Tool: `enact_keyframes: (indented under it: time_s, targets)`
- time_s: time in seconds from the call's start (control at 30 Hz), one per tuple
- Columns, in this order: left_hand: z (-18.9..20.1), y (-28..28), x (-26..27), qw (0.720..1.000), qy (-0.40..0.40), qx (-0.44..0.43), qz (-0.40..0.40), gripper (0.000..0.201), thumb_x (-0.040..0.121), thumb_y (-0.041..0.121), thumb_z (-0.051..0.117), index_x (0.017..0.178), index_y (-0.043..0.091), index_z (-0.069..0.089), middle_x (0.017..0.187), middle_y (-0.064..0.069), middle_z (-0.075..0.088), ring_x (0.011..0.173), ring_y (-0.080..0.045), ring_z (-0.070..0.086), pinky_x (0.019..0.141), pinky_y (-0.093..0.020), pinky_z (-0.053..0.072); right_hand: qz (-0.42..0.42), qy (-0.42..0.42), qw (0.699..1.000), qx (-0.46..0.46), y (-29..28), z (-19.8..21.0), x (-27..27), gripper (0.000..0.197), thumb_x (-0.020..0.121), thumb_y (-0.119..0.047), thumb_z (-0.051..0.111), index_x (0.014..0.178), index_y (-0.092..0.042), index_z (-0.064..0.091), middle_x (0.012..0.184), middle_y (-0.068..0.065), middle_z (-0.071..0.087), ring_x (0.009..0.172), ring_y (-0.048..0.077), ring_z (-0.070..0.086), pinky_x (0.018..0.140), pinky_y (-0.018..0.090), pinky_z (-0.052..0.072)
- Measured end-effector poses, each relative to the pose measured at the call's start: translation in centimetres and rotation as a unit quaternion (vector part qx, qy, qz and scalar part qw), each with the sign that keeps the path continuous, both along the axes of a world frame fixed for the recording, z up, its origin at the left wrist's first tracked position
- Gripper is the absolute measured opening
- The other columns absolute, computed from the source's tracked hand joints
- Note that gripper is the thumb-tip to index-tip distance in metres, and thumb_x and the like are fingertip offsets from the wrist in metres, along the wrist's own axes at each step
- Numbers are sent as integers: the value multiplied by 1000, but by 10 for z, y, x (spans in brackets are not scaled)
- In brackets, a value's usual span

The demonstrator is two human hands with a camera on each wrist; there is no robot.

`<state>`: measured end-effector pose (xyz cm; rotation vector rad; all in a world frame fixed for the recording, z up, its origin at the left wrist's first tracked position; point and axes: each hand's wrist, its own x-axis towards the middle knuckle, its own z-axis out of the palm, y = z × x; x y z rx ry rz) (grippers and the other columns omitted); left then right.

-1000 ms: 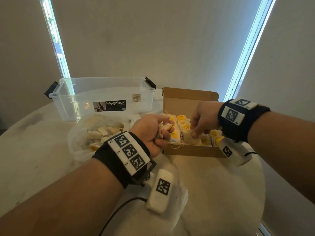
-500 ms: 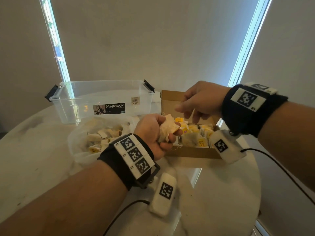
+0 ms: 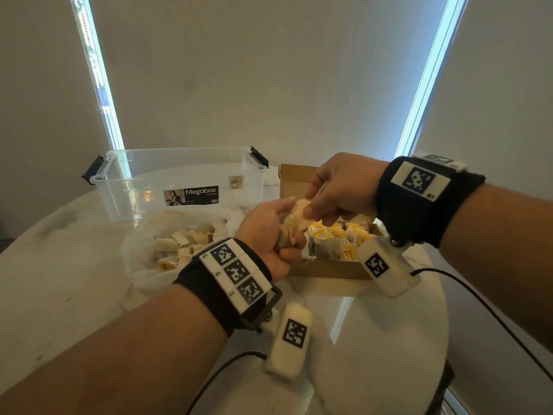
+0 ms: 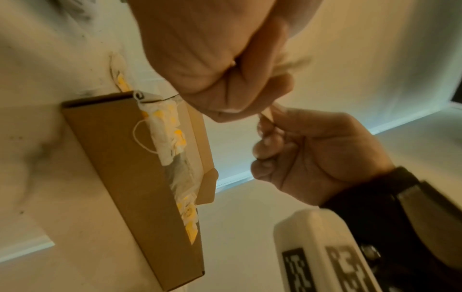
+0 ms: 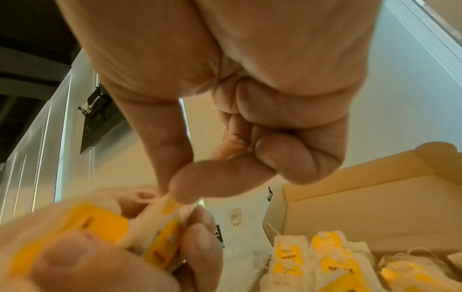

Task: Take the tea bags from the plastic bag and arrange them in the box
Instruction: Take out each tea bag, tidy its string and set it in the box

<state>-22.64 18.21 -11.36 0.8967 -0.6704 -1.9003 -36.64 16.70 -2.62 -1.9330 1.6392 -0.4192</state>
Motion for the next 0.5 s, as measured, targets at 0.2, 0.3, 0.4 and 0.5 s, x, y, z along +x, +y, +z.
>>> enact_keyframes:
  time_s: [0.2,0.3,0.4,0.5]
  targets:
    - [3,-2,8,998,54,17,-29,19,96,22,49,86,10,58,71,0,59,36,-2,44,27,-12,21,44,-123,991,30,2,10,-8,9,87,-2,72,93,-7,68,72,10,72,55,18,62,59,29,46]
    - [5,-5,7,996,73,22,-48,29,101,16,36,80,11,55,61,2,53,30,-2,38,25,-11,18,64,-124,990,-1,2,8,-7,11,85,-4,73,96,-3,75,80,11,75,62,14,67,62,28,49]
    - [5,-10,8,996,68,38,-53,33,102,16,32,78,10,54,57,-1,55,28,-2,37,23,-13,20,81,-70,993,-43,-1,6,-5,12,82,-4,78,92,-12,79,78,5,76,62,8,66,67,27,52]
    - [3,-9,9,996,47,41,-60,31,102,18,34,82,9,55,63,-3,58,29,-2,38,24,-13,21,82,-3,990,-119,-4,4,-3,2,85,-25,78,84,-23,77,71,-5,71,55,-2,60,65,22,49]
